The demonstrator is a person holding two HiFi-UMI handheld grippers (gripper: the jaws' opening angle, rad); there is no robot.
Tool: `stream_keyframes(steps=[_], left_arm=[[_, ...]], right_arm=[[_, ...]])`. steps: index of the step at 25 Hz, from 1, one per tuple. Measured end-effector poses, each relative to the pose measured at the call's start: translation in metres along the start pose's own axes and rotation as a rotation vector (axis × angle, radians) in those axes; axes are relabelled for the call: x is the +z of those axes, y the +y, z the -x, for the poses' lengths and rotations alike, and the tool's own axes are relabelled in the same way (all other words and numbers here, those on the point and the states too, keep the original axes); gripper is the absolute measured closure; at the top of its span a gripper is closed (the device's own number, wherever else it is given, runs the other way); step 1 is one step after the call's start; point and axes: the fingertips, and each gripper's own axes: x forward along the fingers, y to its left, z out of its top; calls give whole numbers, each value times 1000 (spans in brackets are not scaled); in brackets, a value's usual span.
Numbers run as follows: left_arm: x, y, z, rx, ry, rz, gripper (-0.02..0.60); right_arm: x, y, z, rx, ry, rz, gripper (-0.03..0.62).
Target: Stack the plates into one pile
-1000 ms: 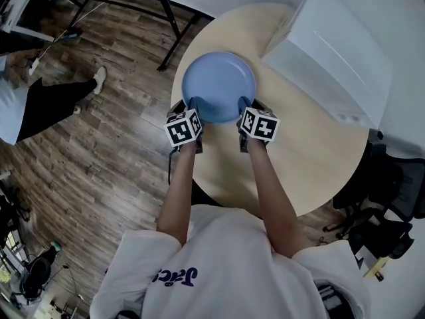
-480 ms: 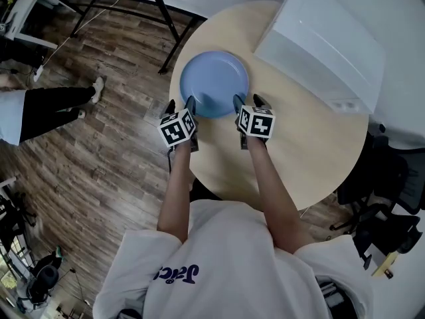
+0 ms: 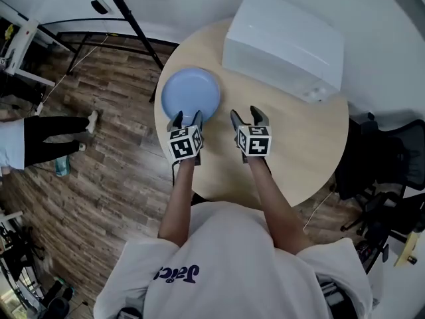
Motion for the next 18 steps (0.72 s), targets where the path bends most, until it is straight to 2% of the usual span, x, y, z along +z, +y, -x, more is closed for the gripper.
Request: stream_keyframes(steps=[4,7,8,9,10,14,18], left_arm=[[12,-72,10,-95,-27,-121,320],[29,-122,20,-139,-77,-199,405],[36,-139,23,-159,-97,-215,424],[42,-155,26,-180,-117,-229,442],[49,-172,29,-203,-138,-240,465],[73,-231,49,-279,-224,-271,528],[91,-273,75,-332,-332,-310,555]], right_arm=[[17,-35,49,-63,-80,1,321],[37,-58,87,-112,-160,22,332],[44,-66,100,-137,-192,27,379],[50,-75,113,-161,-226,28,469],[56,-84,125,-182,-259,27,500],[73,-111,175,-242,-372,28,546],[84,-130,216,-273,-449,17,562]])
